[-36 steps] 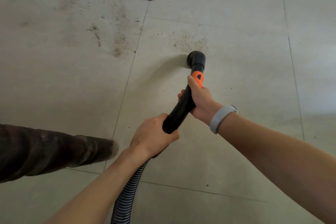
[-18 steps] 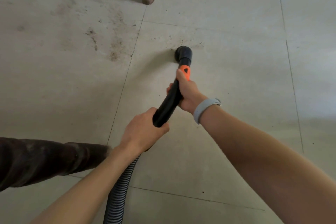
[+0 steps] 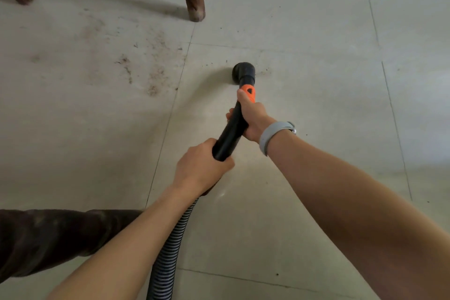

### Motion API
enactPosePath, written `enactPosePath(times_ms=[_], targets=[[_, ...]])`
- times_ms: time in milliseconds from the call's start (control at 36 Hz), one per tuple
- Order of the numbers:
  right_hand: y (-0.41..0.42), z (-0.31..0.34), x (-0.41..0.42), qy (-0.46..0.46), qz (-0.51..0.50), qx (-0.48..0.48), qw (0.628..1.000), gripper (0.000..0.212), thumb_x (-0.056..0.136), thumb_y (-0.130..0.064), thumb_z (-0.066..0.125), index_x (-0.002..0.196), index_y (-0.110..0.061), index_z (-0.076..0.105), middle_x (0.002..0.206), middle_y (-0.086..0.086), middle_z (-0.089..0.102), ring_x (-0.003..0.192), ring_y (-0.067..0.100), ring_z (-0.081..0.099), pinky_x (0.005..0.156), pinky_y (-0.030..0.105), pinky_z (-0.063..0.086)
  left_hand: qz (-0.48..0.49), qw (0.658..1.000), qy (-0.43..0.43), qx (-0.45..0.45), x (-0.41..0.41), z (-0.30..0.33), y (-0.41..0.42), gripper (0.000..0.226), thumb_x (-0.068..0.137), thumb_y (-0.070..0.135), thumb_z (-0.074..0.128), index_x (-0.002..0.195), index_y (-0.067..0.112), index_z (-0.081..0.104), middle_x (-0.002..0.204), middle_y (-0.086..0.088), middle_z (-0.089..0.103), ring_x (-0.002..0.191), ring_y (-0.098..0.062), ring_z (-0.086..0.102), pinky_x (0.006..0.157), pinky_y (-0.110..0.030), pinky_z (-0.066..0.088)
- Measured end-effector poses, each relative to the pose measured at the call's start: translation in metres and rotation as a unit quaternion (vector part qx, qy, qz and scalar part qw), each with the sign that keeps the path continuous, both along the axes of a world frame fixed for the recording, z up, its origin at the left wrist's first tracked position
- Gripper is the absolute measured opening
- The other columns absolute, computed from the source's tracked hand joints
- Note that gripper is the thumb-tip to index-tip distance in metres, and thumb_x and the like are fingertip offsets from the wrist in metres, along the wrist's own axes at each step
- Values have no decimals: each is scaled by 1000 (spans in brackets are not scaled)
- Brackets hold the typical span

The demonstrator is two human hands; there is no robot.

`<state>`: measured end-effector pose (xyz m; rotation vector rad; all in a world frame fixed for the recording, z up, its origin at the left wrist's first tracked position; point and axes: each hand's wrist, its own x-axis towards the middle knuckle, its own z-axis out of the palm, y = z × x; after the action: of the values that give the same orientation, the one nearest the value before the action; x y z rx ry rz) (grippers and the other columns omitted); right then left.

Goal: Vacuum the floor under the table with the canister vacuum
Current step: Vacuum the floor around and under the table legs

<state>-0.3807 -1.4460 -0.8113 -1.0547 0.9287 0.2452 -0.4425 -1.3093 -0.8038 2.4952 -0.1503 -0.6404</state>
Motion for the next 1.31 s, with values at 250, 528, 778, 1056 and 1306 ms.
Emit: enactPosePath(times_ms=[250,528,778,1056,1306], targets=[[-62,-19,-29,15,-90,-20,996,36,93,-38,55,107,-7,45,79,8,55,61,19,59,63,33,51,-119,993,-6,12,-6,-10,-49,23,84,40,58,100,24,54,78,4,59,71,-19,60,57,-26,41],[-27,-11,34,12,-22,20,1000,38,92,-48,49,101,-11,48,76,6,50,60,18,54,55,28,51,-31,996,-45,64,32,-2,-28,22,83,39,57,95,20,54,80,1,60,75,-25,60,61,-30,44],[44,-20,44,-24,100,44,994,43,92,-45,51,112,-8,47,79,6,51,61,17,57,60,28,53,77,995,-36,45,18,-12,28,20,86,41,56,95,24,54,75,4,60,69,-18,60,63,-30,49],[1,-20,30,-33,-3,46,998,27,93,-31,58,93,-5,49,74,8,53,60,20,56,63,31,53,5,1000,-10,21,29,-14,-3,22,82,41,61,94,23,57,78,4,65,71,-18,63,61,-30,49],[-76,0,-24,25,-113,13,993,40,91,-38,59,111,-7,44,83,10,54,65,20,59,69,33,53,-126,990,50,33,13,14,-64,23,79,42,62,94,25,56,85,3,66,80,-21,62,59,-28,40]])
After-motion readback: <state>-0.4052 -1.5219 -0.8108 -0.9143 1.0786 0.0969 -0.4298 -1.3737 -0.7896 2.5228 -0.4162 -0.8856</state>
